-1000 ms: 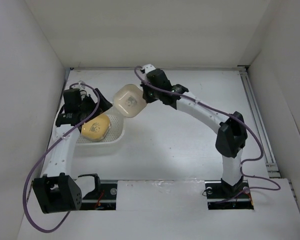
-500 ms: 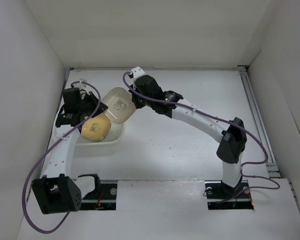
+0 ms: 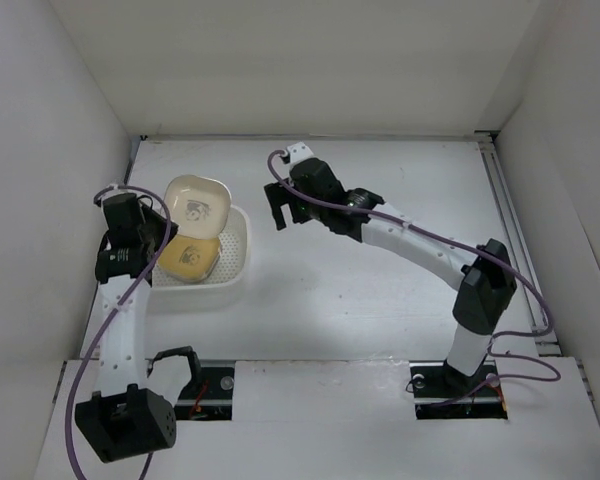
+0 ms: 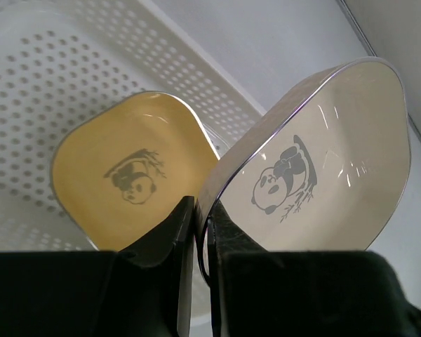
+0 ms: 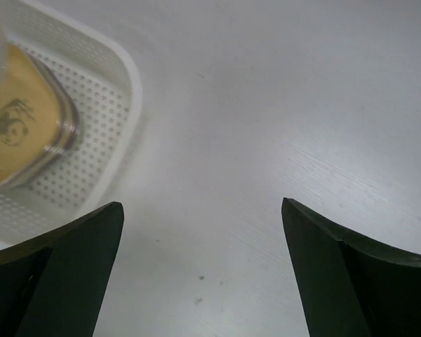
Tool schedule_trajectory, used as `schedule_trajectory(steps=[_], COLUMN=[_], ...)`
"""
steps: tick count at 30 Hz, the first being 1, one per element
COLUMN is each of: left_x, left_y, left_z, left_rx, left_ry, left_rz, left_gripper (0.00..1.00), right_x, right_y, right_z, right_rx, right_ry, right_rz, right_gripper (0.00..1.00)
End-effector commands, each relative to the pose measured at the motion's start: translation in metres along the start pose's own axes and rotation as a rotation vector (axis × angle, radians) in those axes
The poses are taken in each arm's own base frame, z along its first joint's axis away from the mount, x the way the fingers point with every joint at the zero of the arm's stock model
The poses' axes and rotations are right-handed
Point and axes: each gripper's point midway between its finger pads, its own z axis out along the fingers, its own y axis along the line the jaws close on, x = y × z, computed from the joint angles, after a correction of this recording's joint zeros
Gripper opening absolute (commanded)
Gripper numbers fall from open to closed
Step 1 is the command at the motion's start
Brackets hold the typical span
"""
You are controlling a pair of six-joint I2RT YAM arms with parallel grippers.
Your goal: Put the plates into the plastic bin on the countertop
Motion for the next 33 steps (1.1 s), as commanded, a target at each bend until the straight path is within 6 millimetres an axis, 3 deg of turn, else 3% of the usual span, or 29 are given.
schedule_trajectory(steps=[1, 3, 9, 12, 16, 21, 23, 26, 31, 33], left_x=[-0.005, 0.001, -0.004, 0.003, -0.009, -0.009, -0.018, -0.023, -0.023, -0.021], left_y=[0.038, 0.05, 0.067, 0.06, 0.047, 0.06, 0.07, 0.086, 0.086, 0.084], left_z=[0.0, 0.001, -0.008, -0.001, 0.007, 0.016, 0.009, 0.003, -0.001, 0.0], left_rx=[-0.169, -0.215, -0.315, -0.266, -0.235, -0.306, -0.383, -0.478, -0.48, -0.465], left_ry=[-0.066, -0.069, -0.118, -0.062, -0.014, 0.029, 0.007, -0.013, -0.022, -0.009], left_rz=[-0.085, -0.098, -0.134, -0.079, 0.037, 0.114, 0.123, 0.137, 0.128, 0.135], left_gripper=[0.0, 0.0, 0.0, 0.0, 0.0, 0.0, 0.0, 0.04, 0.18, 0.3], right_x=[-0.019, -0.008, 0.006, -0.002, 0.003, -0.01, -0.014, -0.022, -0.03, -0.032], right_y=[-0.019, -0.034, -0.045, -0.049, -0.063, -0.07, -0.075, -0.082, -0.088, -0.09], right_z=[-0.027, -0.031, -0.043, -0.055, -0.066, -0.089, -0.097, -0.112, -0.126, -0.129], right_rx=[0.014, 0.031, 0.02, 0.012, 0.012, -0.006, 0.002, -0.006, -0.036, -0.037], right_ry=[-0.081, -0.061, -0.048, -0.081, -0.085, -0.142, -0.153, -0.194, -0.244, -0.256], right_rz=[0.042, 0.048, 0.027, 0.016, 0.01, -0.002, -0.007, -0.005, 0.01, 0.004], right_gripper=[1.0, 1.0, 1.0, 1.0, 1.0, 1.0, 1.0, 1.0, 1.0, 1.0])
